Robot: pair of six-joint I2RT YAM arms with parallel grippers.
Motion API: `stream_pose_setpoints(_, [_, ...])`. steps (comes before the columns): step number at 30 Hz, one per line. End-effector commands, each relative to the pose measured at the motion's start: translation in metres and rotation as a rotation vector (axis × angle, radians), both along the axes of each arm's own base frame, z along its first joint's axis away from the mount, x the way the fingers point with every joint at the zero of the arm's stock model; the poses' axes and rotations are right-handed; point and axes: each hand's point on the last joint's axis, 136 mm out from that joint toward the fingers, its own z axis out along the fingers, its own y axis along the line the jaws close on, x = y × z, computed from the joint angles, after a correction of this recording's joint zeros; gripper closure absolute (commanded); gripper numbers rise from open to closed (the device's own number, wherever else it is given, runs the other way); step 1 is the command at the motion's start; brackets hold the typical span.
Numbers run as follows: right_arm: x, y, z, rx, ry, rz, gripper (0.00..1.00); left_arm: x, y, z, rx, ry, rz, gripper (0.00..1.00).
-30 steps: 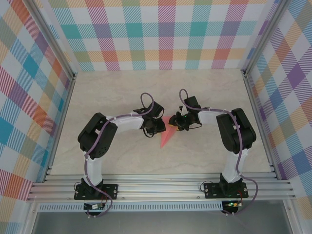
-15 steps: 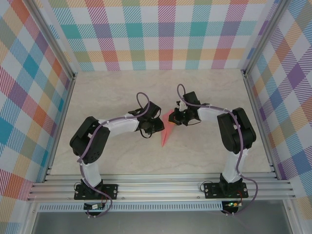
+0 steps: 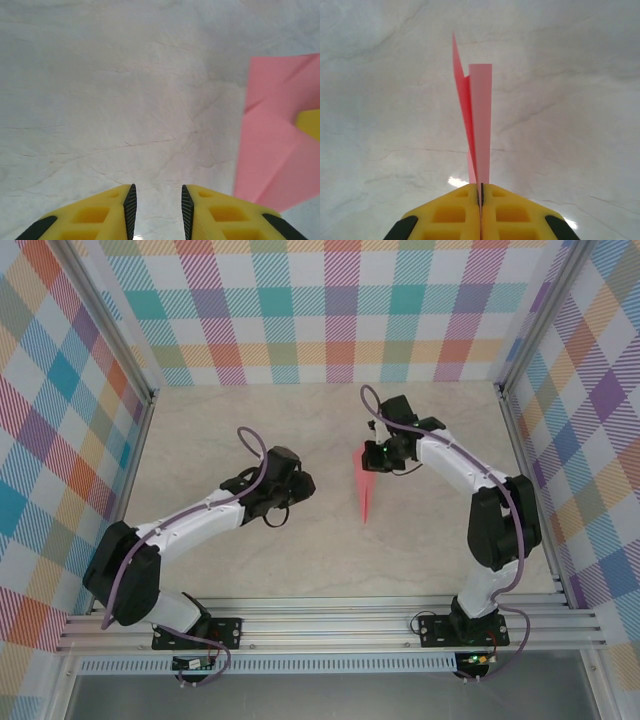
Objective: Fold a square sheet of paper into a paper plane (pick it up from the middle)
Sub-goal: Turn over the paper at the center of the table.
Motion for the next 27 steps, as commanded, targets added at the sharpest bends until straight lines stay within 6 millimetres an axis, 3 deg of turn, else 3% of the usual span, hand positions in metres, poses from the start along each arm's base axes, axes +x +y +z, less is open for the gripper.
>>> stream_pose_setpoints(1, [-0.012,-0.038,0.003,-0.233,0.004,0.002,0.94,0.003,0.021,0.000,0.019,-0.020,0.087,0.68])
stream_pose_setpoints(13, [-0.015,-0.047,0.008,-0.397,-0.043,-0.004,0.94,0.002,0.023,-0.012,-0.007,0.005,0.106,0.62])
stream_pose_setpoints(18, [-0.016,-0.046,-0.004,-0.528,-0.050,0.024,0.95,0.002,0.028,-0.016,-0.022,0.010,0.139,0.56])
stream_pose_setpoints(27, [-0.019,-0.042,-0.026,-0.685,-0.007,0.037,0.95,0.000,0.034,-0.018,-0.031,0.012,0.160,0.54])
